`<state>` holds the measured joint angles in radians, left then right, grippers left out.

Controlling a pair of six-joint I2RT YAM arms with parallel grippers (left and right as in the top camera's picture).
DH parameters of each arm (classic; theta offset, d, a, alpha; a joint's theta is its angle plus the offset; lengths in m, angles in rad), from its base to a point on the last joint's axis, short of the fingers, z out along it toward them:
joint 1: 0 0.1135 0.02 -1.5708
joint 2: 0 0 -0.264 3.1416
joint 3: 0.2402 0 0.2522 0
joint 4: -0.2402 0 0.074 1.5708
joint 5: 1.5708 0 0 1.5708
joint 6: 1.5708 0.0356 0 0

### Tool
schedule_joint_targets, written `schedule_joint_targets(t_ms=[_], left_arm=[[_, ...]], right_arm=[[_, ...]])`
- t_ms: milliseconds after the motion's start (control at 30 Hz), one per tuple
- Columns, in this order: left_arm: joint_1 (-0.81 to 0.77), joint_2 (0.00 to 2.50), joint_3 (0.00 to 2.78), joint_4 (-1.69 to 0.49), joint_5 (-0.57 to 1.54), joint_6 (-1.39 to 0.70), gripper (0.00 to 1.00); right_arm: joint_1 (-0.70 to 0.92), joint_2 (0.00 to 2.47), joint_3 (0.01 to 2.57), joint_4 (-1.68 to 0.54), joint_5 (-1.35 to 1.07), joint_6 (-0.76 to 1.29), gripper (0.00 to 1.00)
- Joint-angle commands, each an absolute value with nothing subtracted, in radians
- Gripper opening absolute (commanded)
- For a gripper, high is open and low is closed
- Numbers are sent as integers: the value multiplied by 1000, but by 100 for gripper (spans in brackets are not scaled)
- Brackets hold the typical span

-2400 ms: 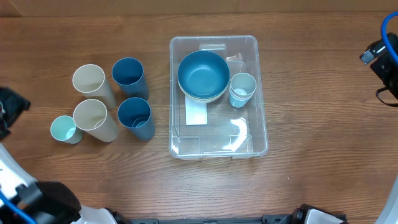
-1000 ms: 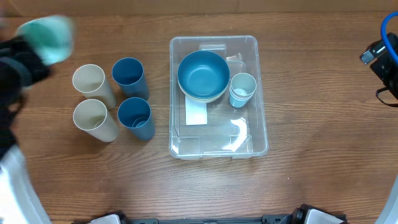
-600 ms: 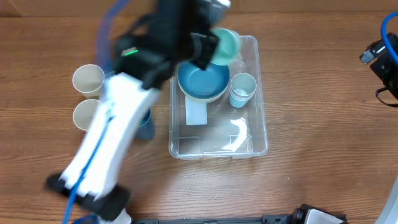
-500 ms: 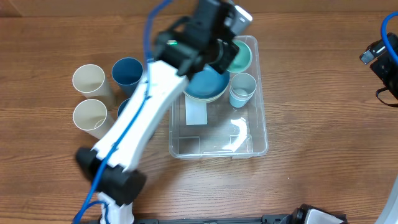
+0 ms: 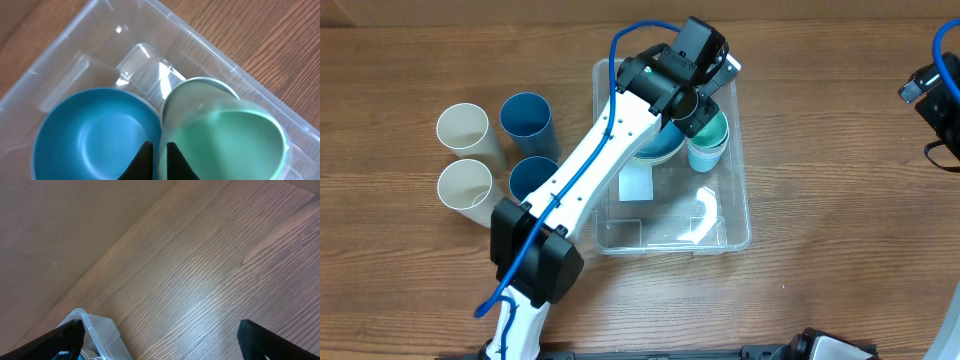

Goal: Pack container
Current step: 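Stack the mint cup onto the cups in the bin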

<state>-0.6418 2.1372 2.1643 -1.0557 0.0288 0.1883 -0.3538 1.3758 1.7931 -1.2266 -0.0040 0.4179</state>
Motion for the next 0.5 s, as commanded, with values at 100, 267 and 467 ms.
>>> schedule_joint_targets(t_ms=[100, 267, 467], left_arm=[[-644, 2146, 2239, -1119, -46, 134, 38], [-620, 2067, 2547, -1401, -241, -25, 49], [-336, 1895, 2661, -1689, -323, -318, 68]], right_arm=[[-358, 1378, 1797, -1222, -9, 419, 100], [-358, 1378, 1797, -1222, -9, 419, 100], [-358, 1378, 1797, -1222, -9, 419, 100]])
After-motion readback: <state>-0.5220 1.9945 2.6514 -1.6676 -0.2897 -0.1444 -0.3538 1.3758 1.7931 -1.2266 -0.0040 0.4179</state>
